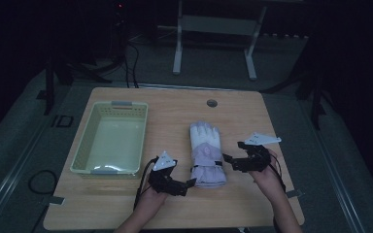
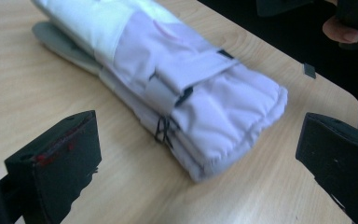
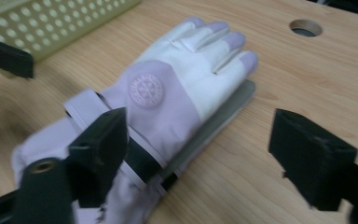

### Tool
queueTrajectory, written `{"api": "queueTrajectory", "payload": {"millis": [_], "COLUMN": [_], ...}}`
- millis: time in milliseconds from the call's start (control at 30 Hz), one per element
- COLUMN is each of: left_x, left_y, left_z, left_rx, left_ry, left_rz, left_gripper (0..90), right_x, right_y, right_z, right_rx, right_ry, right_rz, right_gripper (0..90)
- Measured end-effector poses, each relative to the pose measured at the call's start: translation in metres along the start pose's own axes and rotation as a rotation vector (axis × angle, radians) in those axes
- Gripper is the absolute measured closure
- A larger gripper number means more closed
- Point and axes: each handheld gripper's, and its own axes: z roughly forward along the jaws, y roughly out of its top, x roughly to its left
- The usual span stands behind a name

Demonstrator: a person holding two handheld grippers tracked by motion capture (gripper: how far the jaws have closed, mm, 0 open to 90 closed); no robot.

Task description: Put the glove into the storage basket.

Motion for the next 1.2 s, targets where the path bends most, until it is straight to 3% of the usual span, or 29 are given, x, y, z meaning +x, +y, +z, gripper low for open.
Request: {"api": "queueTrajectory", "payload": {"millis": [67, 167, 300, 433, 500, 600, 667, 733, 767, 867, 967, 1067, 1200], "left_x": [0.0, -0.001, -0.002, -0.002, -0.001, 0.0, 0.003, 0.005, 0.008, 0.01, 0.016, 0.02, 0.019], "left_y": [0.008, 0.018, 0.025, 0.021, 0.019, 0.014, 0.01, 0.007, 0.006, 0.004, 0.0, -0.004, -0.004], "left_z": [0.005, 0.014, 0.028, 0.032, 0.033, 0.034, 0.035, 0.038, 0.041, 0.045, 0.053, 0.057, 0.059], "left_rx": [0.015, 0.034, 0.082, 0.09, 0.093, 0.1, 0.101, 0.125, 0.144, 0.16, 0.215, 0.228, 0.228], "left_ry": [0.002, 0.0, 0.01, 0.009, -0.002, 0.014, 0.027, 0.052, 0.043, 0.034, 0.015, -0.001, 0.001], "left_rz": [0.002, -0.013, -0.032, -0.038, -0.059, -0.09, -0.113, -0.123, -0.137, -0.163, -0.211, -0.227, -0.205], "left_gripper": [0.1, 0.1, 0.1, 0.1, 0.2, 1.1, 11.9, 13.6, 15.6, 15.7, 15.6, 15.6, 16.1], "right_x": [0.003, 0.006, 0.004, -0.001, -0.004, -0.009, -0.011, -0.012, -0.012, -0.013, -0.013, -0.014, -0.017], "right_y": [0.001, 0.002, 0.004, 0.005, 0.003, -0.003, -0.009, -0.014, -0.017, -0.02, -0.024, -0.027, -0.032], "right_z": [0.002, 0.007, 0.016, 0.029, 0.037, 0.048, 0.054, 0.06, 0.062, 0.066, 0.071, 0.075, 0.079], "right_rx": [-0.005, -0.011, -0.012, -0.004, 0.012, 0.035, 0.047, 0.063, 0.067, 0.074, 0.093, 0.116, 0.137], "right_ry": [0.006, 0.028, 0.017, 0.015, 0.014, 0.01, 0.01, 0.012, 0.013, 0.032, 0.058, 0.077, 0.13], "right_rz": [-0.015, 0.003, 0.047, 0.092, 0.113, 0.139, 0.164, 0.181, 0.196, 0.222, 0.236, 0.244, 0.286], "right_gripper": [13.2, 13.2, 15.1, 17.2, 17.4, 17.5, 17.4, 17.4, 17.3, 16.8, 17.3, 21.5, 32.0]}}
